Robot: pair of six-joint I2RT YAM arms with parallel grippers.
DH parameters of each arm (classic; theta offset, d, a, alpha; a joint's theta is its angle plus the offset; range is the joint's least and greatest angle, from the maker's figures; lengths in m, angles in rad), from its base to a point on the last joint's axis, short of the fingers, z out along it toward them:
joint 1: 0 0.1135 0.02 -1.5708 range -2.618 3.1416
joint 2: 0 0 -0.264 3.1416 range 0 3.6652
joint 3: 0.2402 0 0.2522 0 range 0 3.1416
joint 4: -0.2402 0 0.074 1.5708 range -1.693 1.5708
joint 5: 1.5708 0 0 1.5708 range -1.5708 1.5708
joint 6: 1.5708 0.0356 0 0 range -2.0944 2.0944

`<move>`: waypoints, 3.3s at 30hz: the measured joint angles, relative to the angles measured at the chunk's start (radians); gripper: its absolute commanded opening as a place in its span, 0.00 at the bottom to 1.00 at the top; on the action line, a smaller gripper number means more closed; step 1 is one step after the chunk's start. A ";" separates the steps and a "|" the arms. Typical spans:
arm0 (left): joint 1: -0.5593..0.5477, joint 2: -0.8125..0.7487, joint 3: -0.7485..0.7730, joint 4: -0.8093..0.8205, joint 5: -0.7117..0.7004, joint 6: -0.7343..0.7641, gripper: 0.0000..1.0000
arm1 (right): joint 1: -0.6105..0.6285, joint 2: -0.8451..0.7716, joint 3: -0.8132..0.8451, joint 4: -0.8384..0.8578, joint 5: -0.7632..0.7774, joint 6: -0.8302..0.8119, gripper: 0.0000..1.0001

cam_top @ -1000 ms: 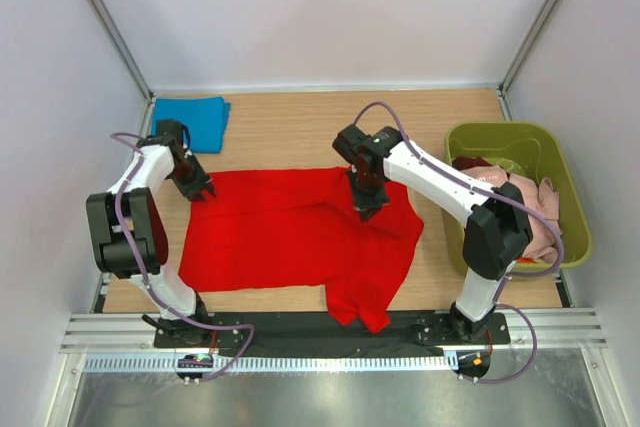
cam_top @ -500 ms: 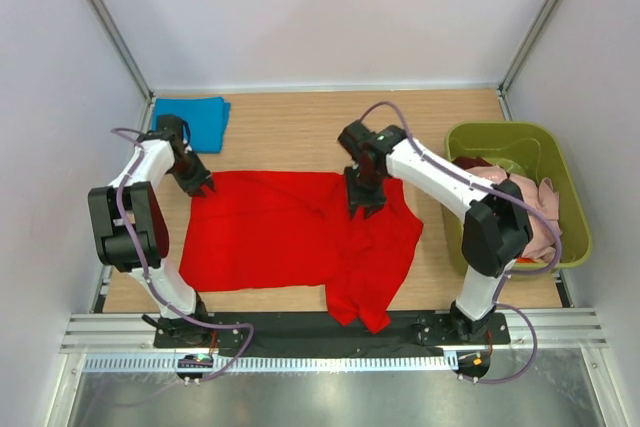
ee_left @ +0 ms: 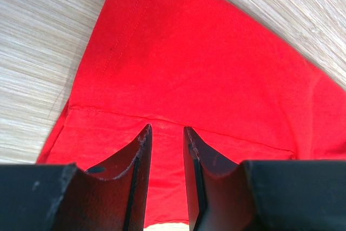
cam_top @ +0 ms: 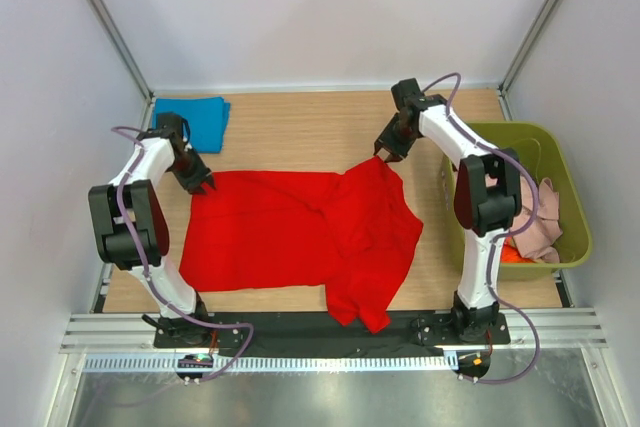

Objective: Fold and stack the t-shirts
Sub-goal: Fold the tshirt

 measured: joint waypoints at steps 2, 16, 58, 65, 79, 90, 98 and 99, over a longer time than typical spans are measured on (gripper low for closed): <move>0.000 0.001 0.000 0.000 0.000 -0.001 0.31 | 0.011 0.038 0.010 0.021 -0.001 0.058 0.50; 0.000 0.020 0.000 0.001 0.007 -0.001 0.31 | -0.003 0.198 0.166 0.007 0.067 0.254 0.63; 0.038 0.299 0.248 -0.021 -0.014 -0.064 0.09 | -0.021 0.251 0.127 -0.003 0.077 0.418 0.01; 0.041 0.353 0.301 -0.071 -0.043 -0.076 0.07 | -0.024 0.199 0.063 0.089 0.176 0.294 0.01; 0.050 0.351 0.303 -0.074 -0.034 -0.067 0.33 | -0.034 -0.009 -0.117 0.348 0.343 0.008 0.02; 0.065 0.187 0.294 -0.083 -0.074 -0.016 0.49 | -0.039 0.238 0.214 0.190 0.412 -0.176 0.38; 0.070 0.097 0.250 -0.070 -0.071 0.042 0.37 | -0.032 0.206 0.299 0.043 0.414 -0.322 0.50; 0.072 0.106 0.250 -0.070 -0.071 0.050 0.37 | -0.027 0.191 0.298 0.030 0.401 -0.332 0.50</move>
